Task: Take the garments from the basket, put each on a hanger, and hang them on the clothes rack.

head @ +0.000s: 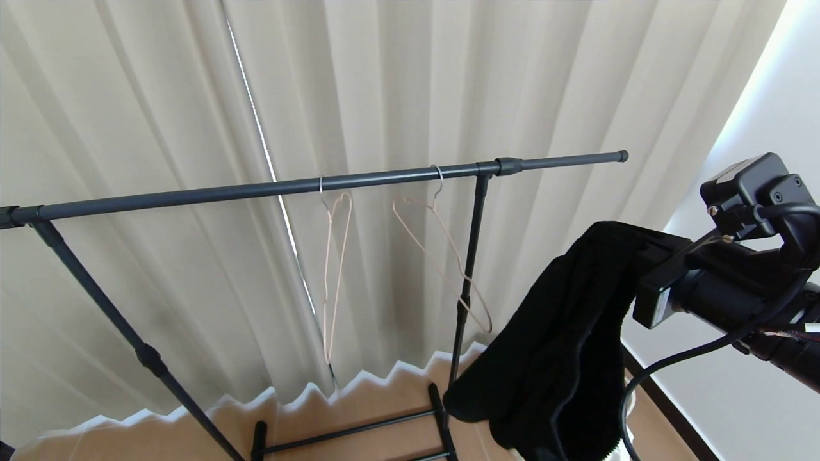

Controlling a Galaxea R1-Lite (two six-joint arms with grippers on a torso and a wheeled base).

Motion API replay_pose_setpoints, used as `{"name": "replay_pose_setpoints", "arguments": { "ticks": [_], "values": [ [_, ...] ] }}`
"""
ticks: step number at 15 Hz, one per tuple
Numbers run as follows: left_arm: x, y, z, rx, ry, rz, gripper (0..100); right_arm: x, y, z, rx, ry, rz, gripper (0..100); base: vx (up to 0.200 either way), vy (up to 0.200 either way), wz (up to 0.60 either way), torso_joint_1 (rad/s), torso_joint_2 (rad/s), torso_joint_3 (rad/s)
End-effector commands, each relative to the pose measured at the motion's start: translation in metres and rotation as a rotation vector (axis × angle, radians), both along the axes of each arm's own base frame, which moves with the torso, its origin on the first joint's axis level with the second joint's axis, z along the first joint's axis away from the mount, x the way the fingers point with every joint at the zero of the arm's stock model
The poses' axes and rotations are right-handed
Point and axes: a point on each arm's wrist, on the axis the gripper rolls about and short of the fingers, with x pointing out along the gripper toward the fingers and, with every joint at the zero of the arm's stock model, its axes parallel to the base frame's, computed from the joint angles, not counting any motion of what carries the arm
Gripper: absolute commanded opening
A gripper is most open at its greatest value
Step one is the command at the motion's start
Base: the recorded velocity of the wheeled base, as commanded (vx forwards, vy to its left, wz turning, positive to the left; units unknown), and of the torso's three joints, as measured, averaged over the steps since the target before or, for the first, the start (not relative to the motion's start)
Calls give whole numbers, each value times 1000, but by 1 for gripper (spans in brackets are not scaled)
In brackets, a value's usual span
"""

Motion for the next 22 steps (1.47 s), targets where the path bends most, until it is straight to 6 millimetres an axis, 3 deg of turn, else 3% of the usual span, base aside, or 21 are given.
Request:
{"name": "replay_pose_setpoints", "arguments": {
  "ticks": [1, 4, 7, 11, 14, 22],
  "values": [
    [0, 0, 0, 0, -1, 0, 100, 0, 0, 0, 0, -1, -1, 0, 0, 0, 0, 0, 0, 0],
    [0, 0, 0, 0, -2, -1, 100, 0, 0, 0, -2, 0, -1, 0, 0, 0, 0, 0, 0, 0],
    [0, 0, 0, 0, -1, -1, 100, 0, 0, -1, -3, 1, -1, 0, -200, 0, 0, 12, 2, 1],
    [0, 0, 0, 0, -1, 0, 100, 1, 0, 0, -2, 0, -3, 0, 0, 0, 0, 0, 0, 0],
    [0, 0, 0, -1, 0, 0, 100, 1, 0, -1, -3, 1, -3, 0, 0, 0, 600, 23, 10, -1],
    [0, 0, 0, 0, 1, -1, 100, 1, 0, -1, -3, 1, -3, 0, 0, 0, 0, 0, 0, 0]
  ]
}}
